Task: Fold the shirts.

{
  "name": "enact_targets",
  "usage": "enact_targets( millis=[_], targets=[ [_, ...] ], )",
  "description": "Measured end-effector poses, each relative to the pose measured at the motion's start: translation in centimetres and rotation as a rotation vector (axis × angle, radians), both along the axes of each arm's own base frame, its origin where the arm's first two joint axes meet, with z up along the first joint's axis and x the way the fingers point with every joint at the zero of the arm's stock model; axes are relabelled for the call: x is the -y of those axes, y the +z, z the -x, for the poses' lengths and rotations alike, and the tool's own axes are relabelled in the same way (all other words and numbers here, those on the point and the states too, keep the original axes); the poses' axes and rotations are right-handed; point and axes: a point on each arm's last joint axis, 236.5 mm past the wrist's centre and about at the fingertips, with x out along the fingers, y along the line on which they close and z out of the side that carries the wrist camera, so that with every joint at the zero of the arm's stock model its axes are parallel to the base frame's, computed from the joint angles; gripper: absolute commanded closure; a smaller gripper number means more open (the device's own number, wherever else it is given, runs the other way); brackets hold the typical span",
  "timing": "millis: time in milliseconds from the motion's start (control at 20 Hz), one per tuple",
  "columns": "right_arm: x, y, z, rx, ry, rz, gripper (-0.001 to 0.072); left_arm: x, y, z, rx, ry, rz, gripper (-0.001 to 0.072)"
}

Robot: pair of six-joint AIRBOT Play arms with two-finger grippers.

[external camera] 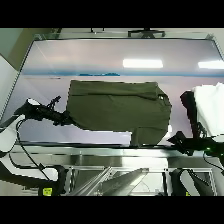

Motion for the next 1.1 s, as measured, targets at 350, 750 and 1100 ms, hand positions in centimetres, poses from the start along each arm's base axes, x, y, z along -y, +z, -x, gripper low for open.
enact_targets(
  millis=[350, 750, 1100],
  targets=[
    [-7.0, -2.0, -2.1, 0.042, 0.098, -0.185, 0.0644, 0.3, 0.8, -0.3, 0.000, -0.002, 0.022, 0.0697],
    [-6.5, 3.2, -7.2, 0.237, 0.179, -0.187, 0.0696, -1.2, 3.0, 2.3, -0.102, 0.047, 0.113, 0.0697],
    [-1.9, 6.4, -6.6, 0.224, 0.154, -0.078, 0.0695, -3.1, 4.3, 5.7, -0.160, 0.130, 0.090, 0.0689]
  ],
)
